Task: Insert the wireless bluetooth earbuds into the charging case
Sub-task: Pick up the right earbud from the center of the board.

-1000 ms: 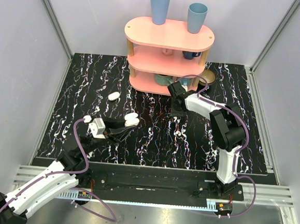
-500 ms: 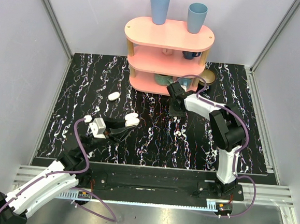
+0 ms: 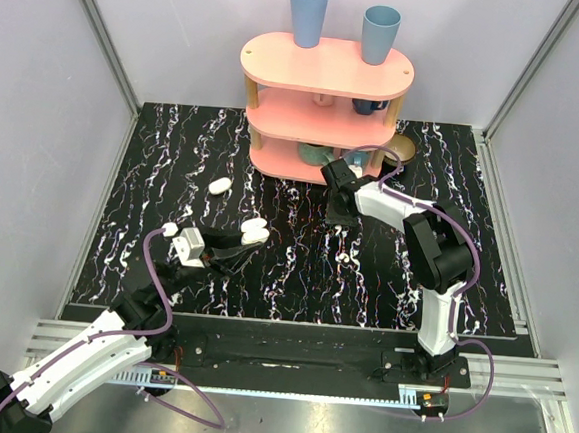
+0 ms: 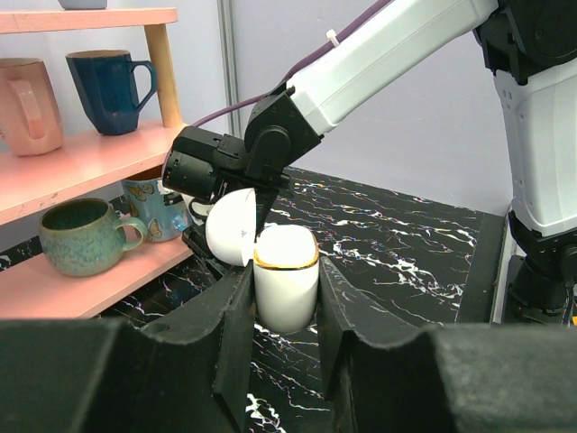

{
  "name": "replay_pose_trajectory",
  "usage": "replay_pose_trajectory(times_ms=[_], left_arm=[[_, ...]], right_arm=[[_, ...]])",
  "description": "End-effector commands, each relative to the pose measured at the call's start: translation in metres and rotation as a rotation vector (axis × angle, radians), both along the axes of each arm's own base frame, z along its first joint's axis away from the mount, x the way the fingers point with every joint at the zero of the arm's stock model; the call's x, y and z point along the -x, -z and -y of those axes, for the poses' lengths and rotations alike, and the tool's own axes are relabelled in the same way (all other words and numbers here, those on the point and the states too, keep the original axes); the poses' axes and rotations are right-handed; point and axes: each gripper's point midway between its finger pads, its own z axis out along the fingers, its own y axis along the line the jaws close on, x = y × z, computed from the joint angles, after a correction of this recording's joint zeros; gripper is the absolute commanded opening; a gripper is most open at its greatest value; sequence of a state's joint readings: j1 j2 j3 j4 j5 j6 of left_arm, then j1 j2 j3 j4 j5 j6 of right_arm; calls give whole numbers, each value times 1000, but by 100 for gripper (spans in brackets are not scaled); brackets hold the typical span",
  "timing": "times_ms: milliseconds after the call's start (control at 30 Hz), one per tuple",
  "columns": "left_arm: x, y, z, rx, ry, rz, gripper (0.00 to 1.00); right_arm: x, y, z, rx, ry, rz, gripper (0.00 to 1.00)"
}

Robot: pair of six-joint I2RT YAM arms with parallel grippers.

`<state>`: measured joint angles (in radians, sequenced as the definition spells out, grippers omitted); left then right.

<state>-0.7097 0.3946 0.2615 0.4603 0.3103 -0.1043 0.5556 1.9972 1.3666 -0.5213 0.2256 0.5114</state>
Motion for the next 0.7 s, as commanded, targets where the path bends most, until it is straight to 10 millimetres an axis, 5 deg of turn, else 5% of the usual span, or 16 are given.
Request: replay_pose_trajectory(times_ms=[0,667], left_arm=[[1,-24,-5,46,-17,56,0],[1,-26,-3,50,-7,53,0]], right_arm=[[12,3,10,51,26,-18,42],[19,4,9,54,30,-25,38]])
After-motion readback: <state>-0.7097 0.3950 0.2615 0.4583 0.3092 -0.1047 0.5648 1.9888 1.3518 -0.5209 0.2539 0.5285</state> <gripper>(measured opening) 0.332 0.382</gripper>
